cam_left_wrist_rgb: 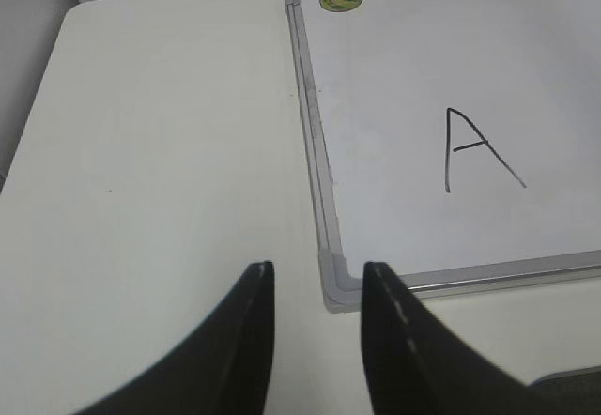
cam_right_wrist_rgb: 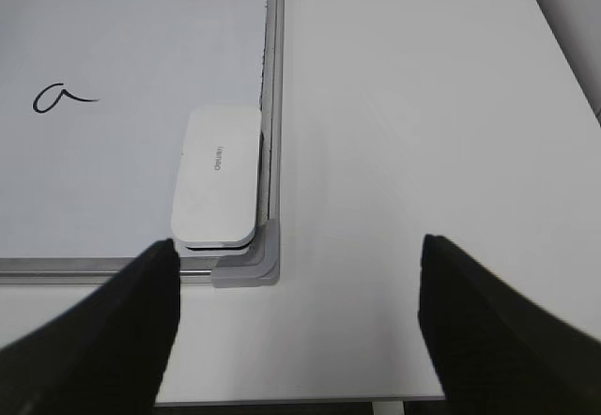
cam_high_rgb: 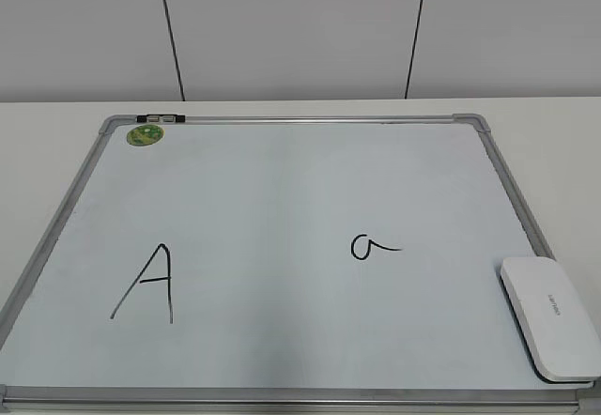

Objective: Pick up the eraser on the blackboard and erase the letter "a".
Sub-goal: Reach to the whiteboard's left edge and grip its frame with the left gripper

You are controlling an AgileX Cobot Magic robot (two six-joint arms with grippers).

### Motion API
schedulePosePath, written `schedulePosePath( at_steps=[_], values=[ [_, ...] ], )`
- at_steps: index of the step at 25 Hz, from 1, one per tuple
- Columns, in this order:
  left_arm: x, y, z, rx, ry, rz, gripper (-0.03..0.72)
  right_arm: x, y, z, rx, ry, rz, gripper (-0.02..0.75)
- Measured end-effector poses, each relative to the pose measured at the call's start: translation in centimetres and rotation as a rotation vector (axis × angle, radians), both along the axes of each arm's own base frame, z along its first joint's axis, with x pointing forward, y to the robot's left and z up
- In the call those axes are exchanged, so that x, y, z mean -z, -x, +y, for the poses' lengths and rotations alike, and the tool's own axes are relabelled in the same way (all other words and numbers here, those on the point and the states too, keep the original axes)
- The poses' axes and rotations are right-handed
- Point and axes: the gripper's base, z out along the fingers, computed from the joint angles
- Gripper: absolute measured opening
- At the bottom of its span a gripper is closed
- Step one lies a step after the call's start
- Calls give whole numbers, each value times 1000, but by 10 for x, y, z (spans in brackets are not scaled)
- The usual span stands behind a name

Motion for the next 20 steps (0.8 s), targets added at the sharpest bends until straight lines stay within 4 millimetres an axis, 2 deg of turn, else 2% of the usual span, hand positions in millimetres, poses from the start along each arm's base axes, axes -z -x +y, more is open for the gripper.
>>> schedulePosePath(
  at_steps=[20],
  values=[
    [0, 0, 0, 0, 0, 0, 230, 0, 0, 0, 0, 0, 0, 587]
  ],
)
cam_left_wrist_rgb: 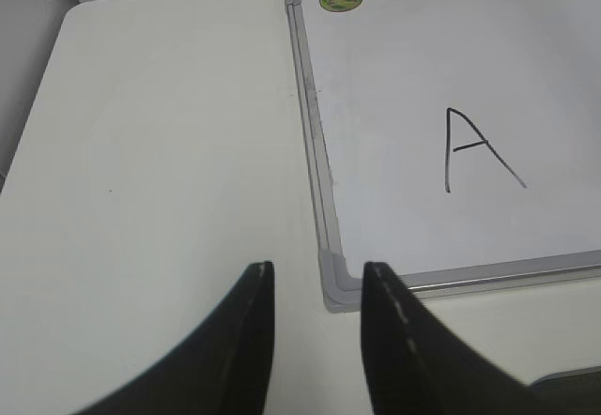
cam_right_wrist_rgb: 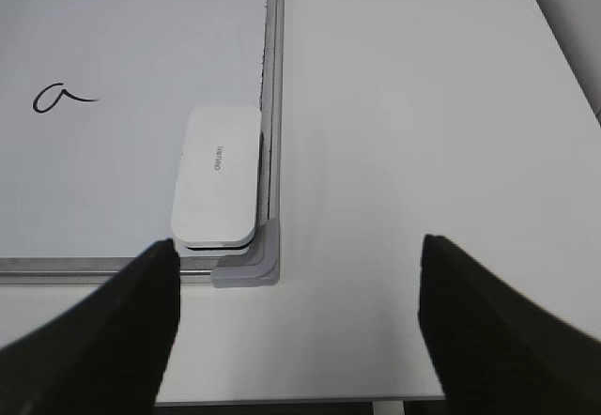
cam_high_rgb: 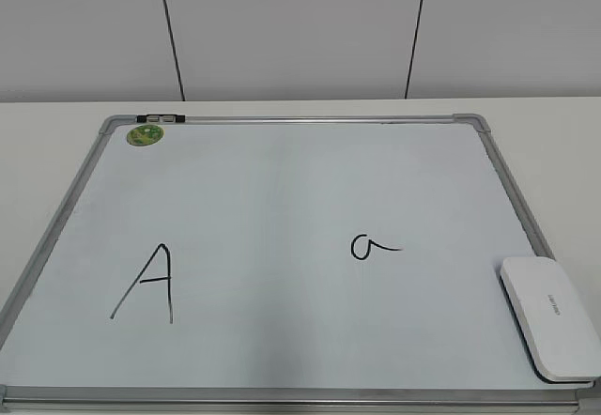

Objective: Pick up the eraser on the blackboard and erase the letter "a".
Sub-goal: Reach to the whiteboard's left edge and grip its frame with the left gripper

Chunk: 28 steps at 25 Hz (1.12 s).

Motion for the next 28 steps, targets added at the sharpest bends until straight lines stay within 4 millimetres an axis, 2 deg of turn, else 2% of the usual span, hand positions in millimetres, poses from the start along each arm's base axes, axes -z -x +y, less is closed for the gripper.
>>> schedulePosePath(
  at_steps=[10, 13, 15, 20, 23, 28],
  values=[
    [0, 0, 0, -1, -1, 0, 241, 0, 0, 0, 0, 0, 0, 587],
    [0, 0, 0, -1, -1, 0, 298, 0, 0, 0, 0, 0, 0, 586],
    [-2, 1, 0, 2, 4, -12, 368, 0, 0, 0, 0, 0, 0, 586],
    [-20, 2, -1, 2, 12, -118, 492, 0, 0, 0, 0, 0, 0, 587],
    [-28, -10, 0, -3, 15, -148, 526, 0, 0, 0, 0, 0, 0, 587],
    [-37, -58, 0, -14, 19, -103, 538, 0, 0, 0, 0, 0, 0, 587]
  ],
)
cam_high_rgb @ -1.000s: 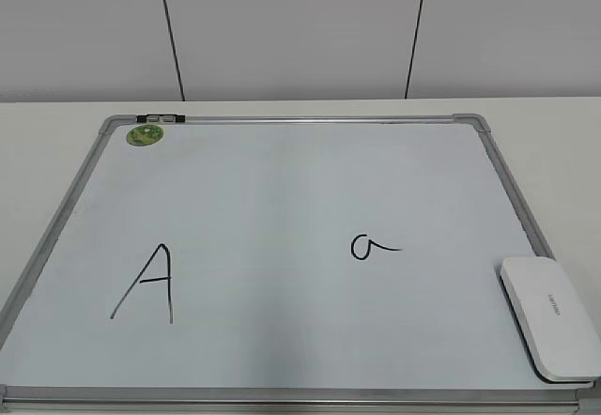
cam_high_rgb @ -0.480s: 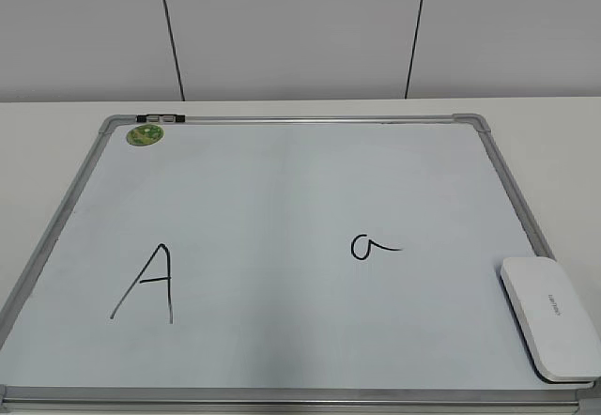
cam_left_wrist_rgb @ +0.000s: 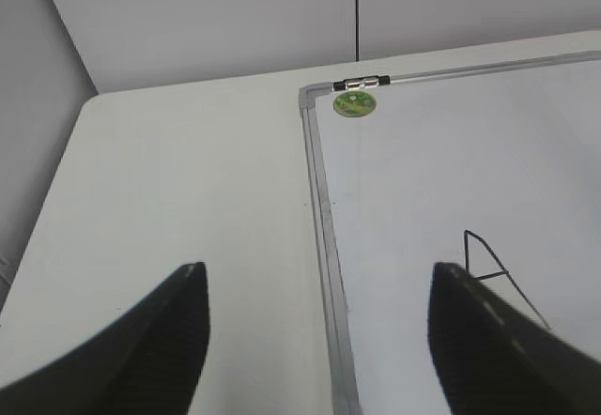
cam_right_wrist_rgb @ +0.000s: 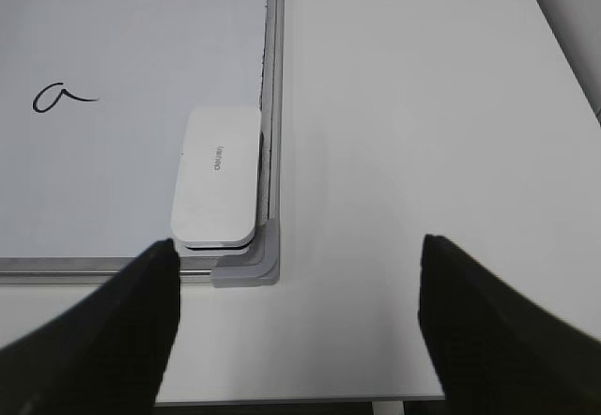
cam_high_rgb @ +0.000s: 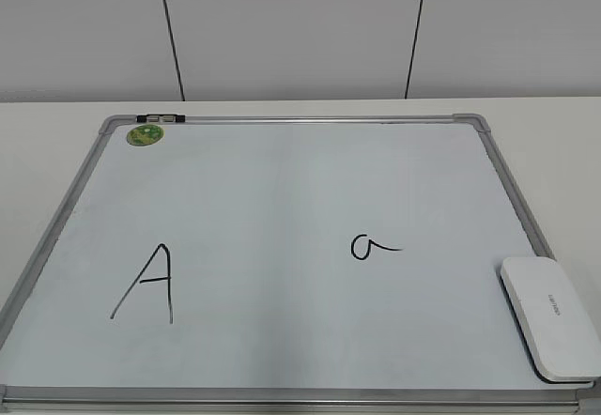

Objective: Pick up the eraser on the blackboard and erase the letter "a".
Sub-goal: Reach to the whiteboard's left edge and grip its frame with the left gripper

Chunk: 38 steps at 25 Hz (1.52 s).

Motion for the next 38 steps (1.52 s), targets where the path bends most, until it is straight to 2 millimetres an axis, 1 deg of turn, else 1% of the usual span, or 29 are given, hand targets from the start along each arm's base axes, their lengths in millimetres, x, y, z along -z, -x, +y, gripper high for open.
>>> schedulePosePath(
  at_steps=[5, 8, 12, 15, 16, 19, 23, 27, 30, 35, 38],
  values=[
    [7, -54, 0, -9, 8, 106, 538, 0, 0, 0, 0, 0, 0, 587],
    [14, -85, 1, -12, 8, 207, 539, 0, 0, 0, 0, 0, 0, 587],
    [16, -123, 0, -12, 10, 311, 539, 0, 0, 0, 0, 0, 0, 587],
    [20, -155, 0, -12, 11, 389, 539, 0, 0, 0, 0, 0, 0, 587],
    [18, -165, 0, -11, 11, 402, 539, 0, 0, 0, 0, 0, 0, 587],
    [23, -194, 0, -8, 14, 487, 539, 0, 0, 0, 0, 0, 0, 587],
    [30, -229, -1, -3, 18, 581, 539, 0, 0, 0, 0, 0, 0, 587],
    [47, -262, -1, 1, 19, 688, 539, 0, 0, 0, 0, 0, 0, 587],
    [67, -285, -2, 5, 21, 789, 539, 0, 0, 0, 0, 0, 0, 587],
    [100, -314, 7, 21, 60, 917, 539, 0, 0, 0, 0, 0, 0, 587],
    [115, -324, 16, 48, 116, 968, 539, 0, 0, 0, 0, 0, 0, 587]
  ],
)
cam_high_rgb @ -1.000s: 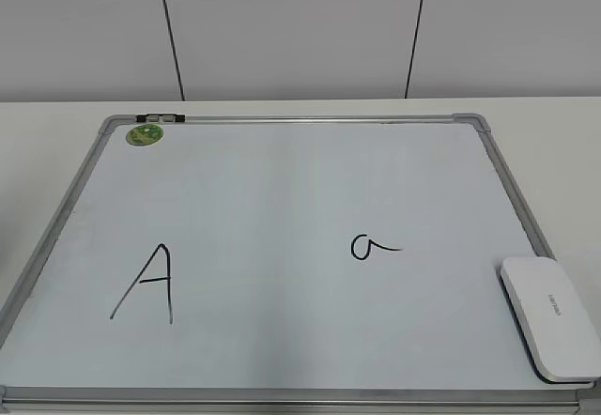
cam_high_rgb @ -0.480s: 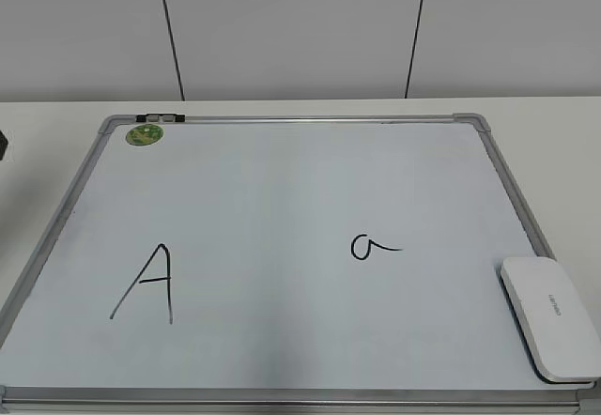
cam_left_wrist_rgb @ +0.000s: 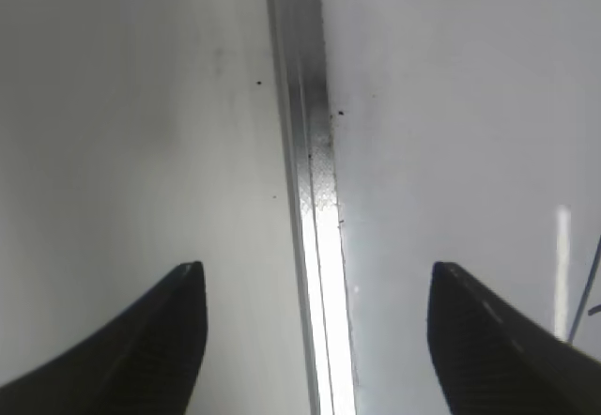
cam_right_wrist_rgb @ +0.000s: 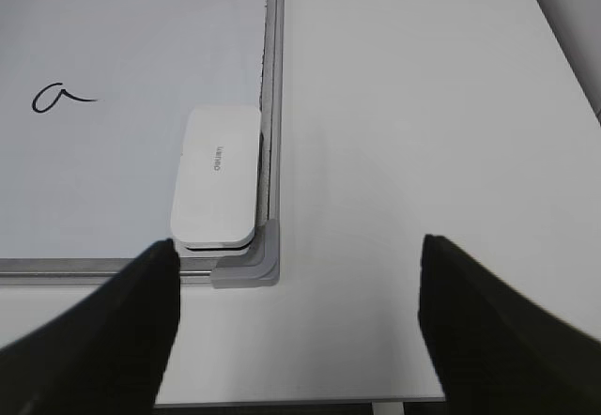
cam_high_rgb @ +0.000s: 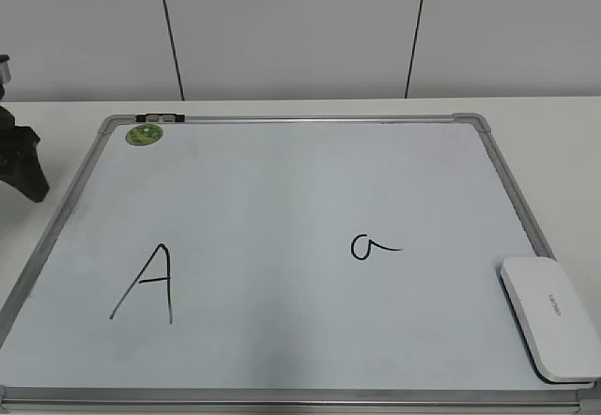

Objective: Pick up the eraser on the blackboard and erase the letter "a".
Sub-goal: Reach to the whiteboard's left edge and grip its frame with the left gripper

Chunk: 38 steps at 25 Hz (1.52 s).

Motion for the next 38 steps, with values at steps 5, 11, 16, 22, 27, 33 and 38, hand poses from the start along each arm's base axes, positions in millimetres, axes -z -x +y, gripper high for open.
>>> schedulePosePath(
  at_steps=[5, 11, 16, 22, 27, 33, 38],
  values=[
    [19, -11, 8, 29, 49, 25, 538, 0, 0, 0, 0, 0, 0, 587],
    [41, -22, 8, 22, 55, 24, 517, 0, 0, 0, 0, 0, 0, 587],
    [57, -31, 10, 27, 65, 39, 496, 0, 0, 0, 0, 0, 0, 587],
    [58, -50, 13, 20, 118, 62, 451, 0, 0, 0, 0, 0, 0, 586],
    [64, -63, 21, 6, 191, 121, 405, 0, 0, 0, 0, 0, 0, 587],
    [61, -71, 25, 5, 207, 110, 335, 0, 0, 0, 0, 0, 0, 587],
    [62, -71, 24, 4, 222, 116, 316, 0, 0, 0, 0, 0, 0, 587]
  ],
)
